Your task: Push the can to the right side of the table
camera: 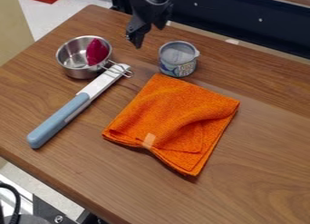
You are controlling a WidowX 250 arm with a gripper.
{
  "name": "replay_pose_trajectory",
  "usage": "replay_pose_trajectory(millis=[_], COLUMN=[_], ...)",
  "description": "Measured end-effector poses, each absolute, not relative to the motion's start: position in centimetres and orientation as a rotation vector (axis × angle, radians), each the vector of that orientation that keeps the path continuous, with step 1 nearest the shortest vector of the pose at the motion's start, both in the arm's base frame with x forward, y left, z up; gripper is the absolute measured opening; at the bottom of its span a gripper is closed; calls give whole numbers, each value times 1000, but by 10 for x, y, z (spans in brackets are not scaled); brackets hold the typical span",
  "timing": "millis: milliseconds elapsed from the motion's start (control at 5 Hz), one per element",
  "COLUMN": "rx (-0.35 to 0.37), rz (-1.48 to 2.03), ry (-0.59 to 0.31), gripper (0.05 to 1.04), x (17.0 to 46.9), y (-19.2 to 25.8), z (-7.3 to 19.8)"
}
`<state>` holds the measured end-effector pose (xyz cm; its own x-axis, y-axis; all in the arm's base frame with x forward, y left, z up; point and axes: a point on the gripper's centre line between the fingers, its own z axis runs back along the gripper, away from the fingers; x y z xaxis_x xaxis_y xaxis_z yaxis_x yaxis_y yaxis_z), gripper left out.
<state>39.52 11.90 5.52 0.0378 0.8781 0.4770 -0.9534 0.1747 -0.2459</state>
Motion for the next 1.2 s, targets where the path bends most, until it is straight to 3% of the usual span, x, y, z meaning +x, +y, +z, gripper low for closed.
replay_pose_trajectory(millis=[400,1000,1200], rx=[135,78,88], rz=[1595,1576,1594], ry=[-490,-437,-426], gripper=[999,999,999], x=[404,407,406], y=[131,105,94], z=[49,40,38])
